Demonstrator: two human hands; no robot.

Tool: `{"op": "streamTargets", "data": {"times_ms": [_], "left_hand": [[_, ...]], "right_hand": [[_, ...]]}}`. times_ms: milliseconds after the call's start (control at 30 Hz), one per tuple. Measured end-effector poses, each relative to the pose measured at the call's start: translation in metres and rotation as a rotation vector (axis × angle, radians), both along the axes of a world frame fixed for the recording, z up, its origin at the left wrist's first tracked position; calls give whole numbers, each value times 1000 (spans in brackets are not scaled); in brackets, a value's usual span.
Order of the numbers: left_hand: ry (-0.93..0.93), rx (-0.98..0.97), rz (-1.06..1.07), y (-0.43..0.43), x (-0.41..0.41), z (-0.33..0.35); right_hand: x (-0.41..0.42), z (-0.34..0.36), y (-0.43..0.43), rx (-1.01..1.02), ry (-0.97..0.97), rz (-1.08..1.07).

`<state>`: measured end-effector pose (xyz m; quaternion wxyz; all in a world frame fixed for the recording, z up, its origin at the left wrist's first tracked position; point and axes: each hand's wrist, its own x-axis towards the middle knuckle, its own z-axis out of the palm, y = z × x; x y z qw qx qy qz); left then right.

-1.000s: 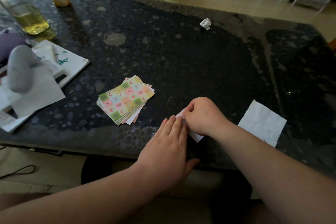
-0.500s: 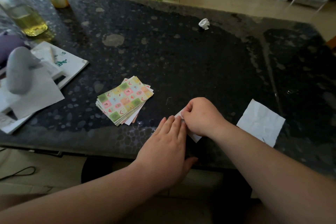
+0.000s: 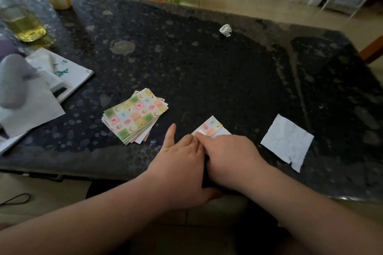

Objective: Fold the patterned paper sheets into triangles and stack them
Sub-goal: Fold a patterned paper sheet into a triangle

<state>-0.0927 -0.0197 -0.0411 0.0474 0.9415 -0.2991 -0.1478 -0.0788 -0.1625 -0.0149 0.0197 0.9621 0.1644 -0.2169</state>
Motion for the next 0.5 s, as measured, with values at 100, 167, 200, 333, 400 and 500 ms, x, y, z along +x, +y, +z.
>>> {"op": "streamTargets", "data": {"times_ms": [100, 167, 200, 333, 400, 500], "left_hand": [[26, 58, -38, -1, -1, 3], [21, 62, -54, 0, 0, 3], [12, 48, -56, 1, 1, 4], [17, -6, -42, 4, 5, 6], [28, -26, -14, 5, 7, 5], [37, -54, 20, 8, 7, 5]], "right_hand": [[-2, 0, -1, -36, 50, -11], [-2, 0, -2, -32, 67, -28], [-2, 0, -3, -30, 72, -37], [-1, 2, -5, -60, 86, -72], [-4, 3, -9, -96, 78, -95], [-3, 4, -17, -104, 74, -103]]}}
